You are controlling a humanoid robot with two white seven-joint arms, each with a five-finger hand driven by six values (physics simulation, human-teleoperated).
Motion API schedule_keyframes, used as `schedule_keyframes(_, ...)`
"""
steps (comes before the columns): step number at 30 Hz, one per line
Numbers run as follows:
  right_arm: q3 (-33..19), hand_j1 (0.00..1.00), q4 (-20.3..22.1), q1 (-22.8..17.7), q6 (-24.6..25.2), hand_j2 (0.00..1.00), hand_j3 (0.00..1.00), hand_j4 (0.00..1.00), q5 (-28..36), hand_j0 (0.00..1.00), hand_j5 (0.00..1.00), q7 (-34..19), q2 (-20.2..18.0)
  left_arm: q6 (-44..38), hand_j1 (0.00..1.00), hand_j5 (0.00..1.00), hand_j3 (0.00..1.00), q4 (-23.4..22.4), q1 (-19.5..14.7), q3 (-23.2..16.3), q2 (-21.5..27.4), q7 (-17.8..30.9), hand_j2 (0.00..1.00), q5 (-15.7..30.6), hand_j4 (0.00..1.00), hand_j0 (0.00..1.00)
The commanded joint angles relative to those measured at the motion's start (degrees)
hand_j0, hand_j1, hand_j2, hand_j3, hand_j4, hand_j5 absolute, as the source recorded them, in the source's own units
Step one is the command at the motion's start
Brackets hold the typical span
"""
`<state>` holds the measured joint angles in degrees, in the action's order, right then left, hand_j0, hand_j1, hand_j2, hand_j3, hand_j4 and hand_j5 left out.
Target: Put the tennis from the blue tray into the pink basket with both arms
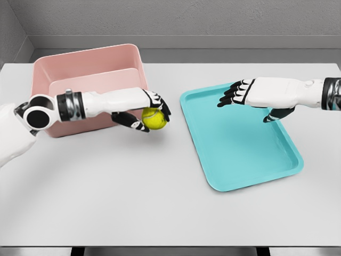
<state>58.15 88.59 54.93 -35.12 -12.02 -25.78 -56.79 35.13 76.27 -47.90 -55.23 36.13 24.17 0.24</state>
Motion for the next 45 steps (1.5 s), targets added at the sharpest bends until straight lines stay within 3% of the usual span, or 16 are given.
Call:
schedule_keyframes(1, -0.06, 1.0, 0.0, 0.0, 0.12, 1.0, 1.0, 1.0, 0.33, 1.0, 1.0, 0.03, -0.07, -0.13, 0.6, 0.6, 0.6, 0.02, 0.0, 1.18, 0.52, -0.08, 0.6, 0.46, 0.6, 0.6)
schedule_keyframes(13, -0.06, 1.0, 0.18, 0.0, 0.12, 1.0, 1.0, 1.0, 0.33, 1.0, 1.0, 0.03, -0.07, -0.13, 0.6, 0.6, 0.6, -0.77, 0.0, 5.84, 3.16, 0.0, 0.6, 0.38, 0.6, 0.6)
schedule_keyframes(28, -0.06, 1.0, 0.18, -0.09, 0.12, 1.0, 1.0, 1.0, 0.42, 1.0, 1.0, 0.03, -0.25, -0.13, 0.6, 0.6, 0.6, -8.5, -0.09, 8.12, 3.07, 0.0, 0.6, -0.68, 0.6, 0.6)
schedule_keyframes(36, -0.06, 1.0, 0.18, -0.09, 0.12, 1.0, 1.0, 1.0, 0.42, 1.0, 1.0, 0.03, -0.25, -0.13, 0.6, 0.6, 0.6, -9.65, 0.18, 10.58, 2.98, 0.18, 0.6, -3.14, 0.6, 0.6)
schedule_keyframes(45, -0.06, 1.0, 0.27, -0.09, 0.12, 1.0, 1.0, 1.0, 0.42, 1.0, 1.0, 0.03, -0.07, -0.13, 0.6, 0.6, 0.6, -17.03, 0.0, 12.17, 2.19, 0.09, 0.6, -3.93, 0.6, 0.6)
